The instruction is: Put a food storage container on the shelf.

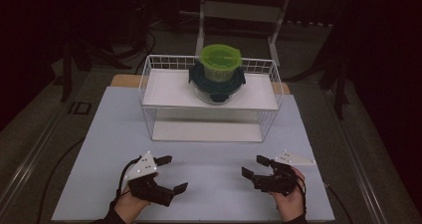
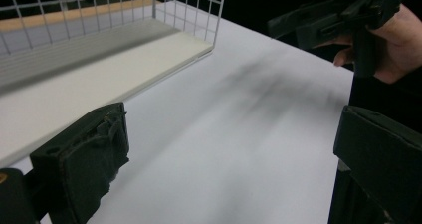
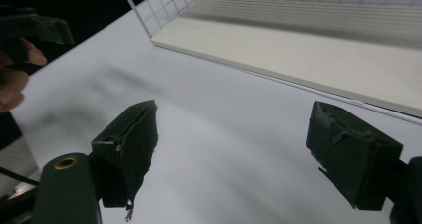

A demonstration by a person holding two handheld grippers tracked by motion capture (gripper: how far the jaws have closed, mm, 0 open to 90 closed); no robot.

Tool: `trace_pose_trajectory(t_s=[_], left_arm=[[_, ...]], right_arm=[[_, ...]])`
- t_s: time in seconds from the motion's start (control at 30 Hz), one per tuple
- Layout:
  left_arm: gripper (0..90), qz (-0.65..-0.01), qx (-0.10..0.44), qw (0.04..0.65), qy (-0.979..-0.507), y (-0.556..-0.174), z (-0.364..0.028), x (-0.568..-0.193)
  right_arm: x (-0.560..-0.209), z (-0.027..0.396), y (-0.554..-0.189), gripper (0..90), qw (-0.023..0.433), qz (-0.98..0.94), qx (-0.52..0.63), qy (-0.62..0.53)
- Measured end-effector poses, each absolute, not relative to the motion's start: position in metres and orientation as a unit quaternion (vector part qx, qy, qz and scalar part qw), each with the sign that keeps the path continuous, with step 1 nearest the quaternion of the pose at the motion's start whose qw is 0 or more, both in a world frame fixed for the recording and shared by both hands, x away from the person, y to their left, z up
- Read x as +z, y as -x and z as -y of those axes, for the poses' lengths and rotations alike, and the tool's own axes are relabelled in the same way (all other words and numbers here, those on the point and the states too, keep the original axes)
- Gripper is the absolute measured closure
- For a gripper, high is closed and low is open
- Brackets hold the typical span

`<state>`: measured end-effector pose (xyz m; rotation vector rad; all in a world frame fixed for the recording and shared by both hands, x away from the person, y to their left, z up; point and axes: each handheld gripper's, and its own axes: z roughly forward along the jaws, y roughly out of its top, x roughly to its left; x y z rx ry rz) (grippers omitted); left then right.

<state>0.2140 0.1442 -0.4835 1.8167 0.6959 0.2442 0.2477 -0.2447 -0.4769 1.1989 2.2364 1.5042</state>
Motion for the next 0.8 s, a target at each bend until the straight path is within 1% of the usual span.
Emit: trace_pose_trajectory(t_s=[0.17,0.4,0.47,0.57,0.8], left_arm=[[0.5,-0.301,0.122,0.539,-0.777,-0.21,-0.149,-0.491],[0.5,-0.305,0.13,0.55,-0.766,-0.208,-0.162,-0.495],[0.5,-0.311,0.143,0.547,-0.764,-0.208,-0.165,-0.496],[0.5,-0.315,0.147,0.544,-0.764,-0.209,-0.167,-0.499],[0.5,-0.315,0.146,0.55,-0.76,-0.208,-0.167,-0.499]], right_arm=[[-0.481,0.254,-0.242,19.2,0.107,-0.757,0.504,-0.402],[-0.482,0.262,-0.238,18.9,0.124,-0.757,0.505,-0.396],[-0.482,0.265,-0.24,17.8,0.121,-0.752,0.51,-0.4],[-0.483,0.267,-0.241,17.8,0.122,-0.75,0.51,-0.402],[-0.486,0.264,-0.242,17.9,0.12,-0.755,0.506,-0.399]])
